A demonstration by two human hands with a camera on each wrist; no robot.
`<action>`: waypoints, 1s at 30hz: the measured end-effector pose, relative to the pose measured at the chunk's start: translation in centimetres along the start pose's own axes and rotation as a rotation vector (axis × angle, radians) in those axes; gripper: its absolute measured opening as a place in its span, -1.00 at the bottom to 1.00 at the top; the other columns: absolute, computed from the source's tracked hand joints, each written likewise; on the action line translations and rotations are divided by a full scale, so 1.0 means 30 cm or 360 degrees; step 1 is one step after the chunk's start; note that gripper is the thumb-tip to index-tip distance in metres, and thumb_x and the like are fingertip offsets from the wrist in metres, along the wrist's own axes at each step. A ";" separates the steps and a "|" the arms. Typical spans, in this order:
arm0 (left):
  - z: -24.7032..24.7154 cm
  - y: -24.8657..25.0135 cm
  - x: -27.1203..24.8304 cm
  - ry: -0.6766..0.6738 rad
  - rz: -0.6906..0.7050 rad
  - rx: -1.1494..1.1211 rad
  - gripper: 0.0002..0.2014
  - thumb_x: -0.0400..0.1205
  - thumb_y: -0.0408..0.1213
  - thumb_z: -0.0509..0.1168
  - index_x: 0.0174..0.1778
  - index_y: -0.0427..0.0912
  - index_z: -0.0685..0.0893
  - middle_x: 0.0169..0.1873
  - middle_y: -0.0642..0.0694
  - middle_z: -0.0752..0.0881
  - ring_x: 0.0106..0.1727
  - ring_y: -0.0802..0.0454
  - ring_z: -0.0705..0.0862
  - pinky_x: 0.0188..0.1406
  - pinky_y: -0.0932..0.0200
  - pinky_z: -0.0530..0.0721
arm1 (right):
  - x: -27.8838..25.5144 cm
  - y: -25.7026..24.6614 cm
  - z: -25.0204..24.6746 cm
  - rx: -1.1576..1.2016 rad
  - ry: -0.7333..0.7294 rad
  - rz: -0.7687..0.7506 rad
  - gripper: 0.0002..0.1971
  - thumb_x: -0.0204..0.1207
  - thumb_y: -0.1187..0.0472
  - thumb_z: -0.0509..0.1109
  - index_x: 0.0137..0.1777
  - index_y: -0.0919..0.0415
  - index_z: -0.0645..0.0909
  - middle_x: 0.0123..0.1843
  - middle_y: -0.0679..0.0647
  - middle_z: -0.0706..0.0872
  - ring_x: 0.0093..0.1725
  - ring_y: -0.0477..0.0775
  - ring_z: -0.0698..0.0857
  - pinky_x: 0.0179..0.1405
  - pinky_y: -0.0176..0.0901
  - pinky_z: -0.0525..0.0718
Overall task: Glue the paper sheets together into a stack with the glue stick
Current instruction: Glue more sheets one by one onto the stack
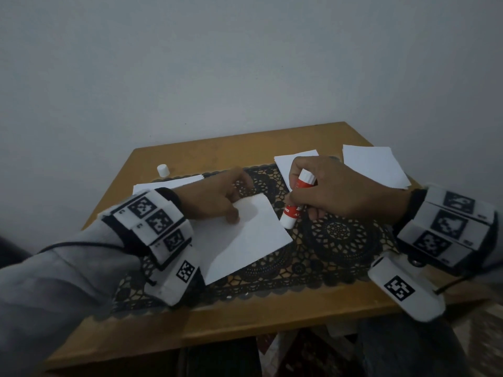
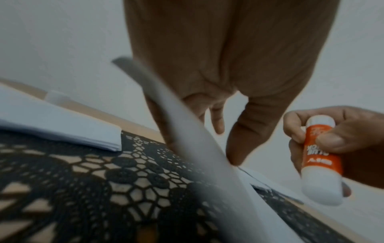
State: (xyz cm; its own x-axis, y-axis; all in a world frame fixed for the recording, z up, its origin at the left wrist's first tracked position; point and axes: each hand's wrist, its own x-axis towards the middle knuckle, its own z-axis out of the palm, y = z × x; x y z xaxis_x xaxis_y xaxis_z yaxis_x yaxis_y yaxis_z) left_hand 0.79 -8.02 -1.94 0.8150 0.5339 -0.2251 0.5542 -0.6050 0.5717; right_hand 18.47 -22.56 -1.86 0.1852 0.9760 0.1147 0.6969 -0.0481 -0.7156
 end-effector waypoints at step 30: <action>0.071 -0.080 -0.094 0.0047 -0.0240 0.0373 -0.58 0.43 -0.03 0.52 0.17 0.08 0.59 0.34 0.02 0.54 0.26 0.02 0.52 0.20 0.14 0.54 | 0.185 -0.041 0.171 -0.0606 -0.0070 -0.0205 -0.80 0.59 0.11 0.36 0.06 0.16 0.43 -0.15 0.07 0.64 -0.28 -0.03 0.55 -0.41 -0.20 0.46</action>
State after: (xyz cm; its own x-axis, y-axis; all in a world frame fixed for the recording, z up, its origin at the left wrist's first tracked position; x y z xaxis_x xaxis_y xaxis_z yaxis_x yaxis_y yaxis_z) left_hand -2.48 -9.34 -4.35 0.7168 0.6434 -0.2687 0.6958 -0.6356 0.3344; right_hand 15.08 -16.00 -3.88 0.0557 0.9870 0.1511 0.9207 0.0078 -0.3902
